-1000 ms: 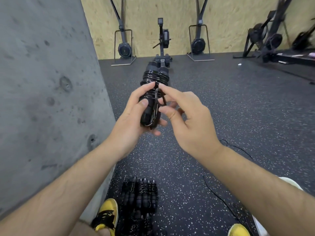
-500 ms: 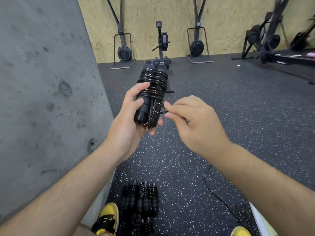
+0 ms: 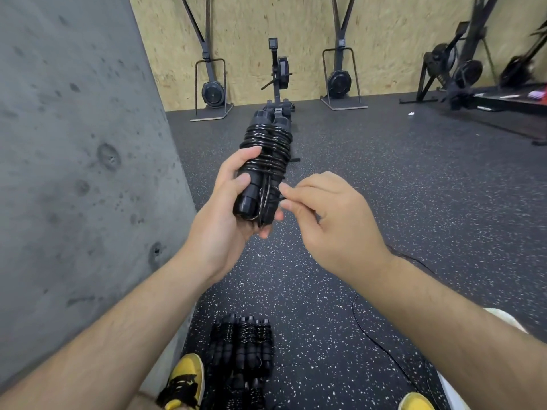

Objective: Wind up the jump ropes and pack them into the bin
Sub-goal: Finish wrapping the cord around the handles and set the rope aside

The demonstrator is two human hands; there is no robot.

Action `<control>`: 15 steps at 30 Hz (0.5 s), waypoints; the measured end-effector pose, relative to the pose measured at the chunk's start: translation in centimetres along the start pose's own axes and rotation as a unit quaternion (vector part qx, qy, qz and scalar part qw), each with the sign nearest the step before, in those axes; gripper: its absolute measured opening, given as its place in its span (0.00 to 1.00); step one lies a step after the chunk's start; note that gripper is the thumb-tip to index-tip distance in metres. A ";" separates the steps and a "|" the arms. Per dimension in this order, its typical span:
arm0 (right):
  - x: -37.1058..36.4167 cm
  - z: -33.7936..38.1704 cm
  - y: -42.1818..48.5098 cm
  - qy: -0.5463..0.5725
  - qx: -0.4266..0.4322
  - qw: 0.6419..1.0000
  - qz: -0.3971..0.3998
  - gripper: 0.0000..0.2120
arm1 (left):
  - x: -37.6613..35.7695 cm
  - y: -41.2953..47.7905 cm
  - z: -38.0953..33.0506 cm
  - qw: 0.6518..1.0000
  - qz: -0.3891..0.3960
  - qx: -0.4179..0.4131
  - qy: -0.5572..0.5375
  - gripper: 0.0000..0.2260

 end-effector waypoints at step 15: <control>-1.6 1.5 -0.9 0.070 -0.076 0.995 -0.004 0.05 | 0.1 -0.5 0.1 1.000 -0.025 0.012 -0.003 0.17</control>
Point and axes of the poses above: each hand's wrist, its own y-axis towards the middle knuckle, its own x-axis out of the back of the hand, z = x × y, the point moved 2 cm from there along y, towards the middle knuckle, and after that the axes turned 2 degrees about z, right-handed, at the moved point
